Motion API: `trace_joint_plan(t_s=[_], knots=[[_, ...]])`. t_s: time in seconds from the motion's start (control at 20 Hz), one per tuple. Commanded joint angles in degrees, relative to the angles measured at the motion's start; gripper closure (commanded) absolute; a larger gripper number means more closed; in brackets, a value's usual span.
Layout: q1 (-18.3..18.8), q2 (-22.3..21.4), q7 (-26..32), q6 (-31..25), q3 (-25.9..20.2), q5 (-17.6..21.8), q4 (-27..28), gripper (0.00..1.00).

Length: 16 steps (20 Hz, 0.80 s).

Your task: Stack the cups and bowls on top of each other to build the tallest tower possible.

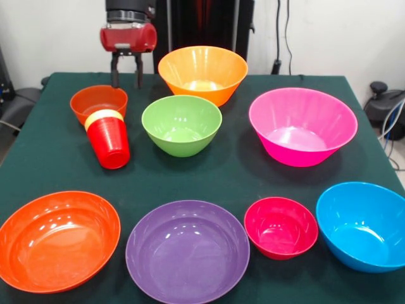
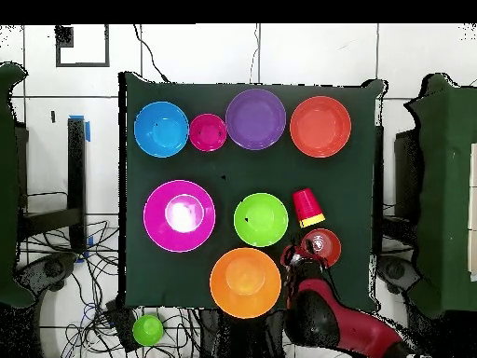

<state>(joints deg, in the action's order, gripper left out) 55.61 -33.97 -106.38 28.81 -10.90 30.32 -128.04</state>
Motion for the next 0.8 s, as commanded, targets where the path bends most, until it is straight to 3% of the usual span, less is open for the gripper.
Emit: trace_joint_plan(t_s=[0.05,0.45,0.8], knots=[[-2.5,6.5,-9.7,5.4,-4.2,4.4,1.4,0.00],[-1.8,9.6,-9.6,5.8,-4.0,6.9,4.5,0.00],[0.1,10.2,-8.9,2.3,-3.6,8.5,5.6,0.00]])
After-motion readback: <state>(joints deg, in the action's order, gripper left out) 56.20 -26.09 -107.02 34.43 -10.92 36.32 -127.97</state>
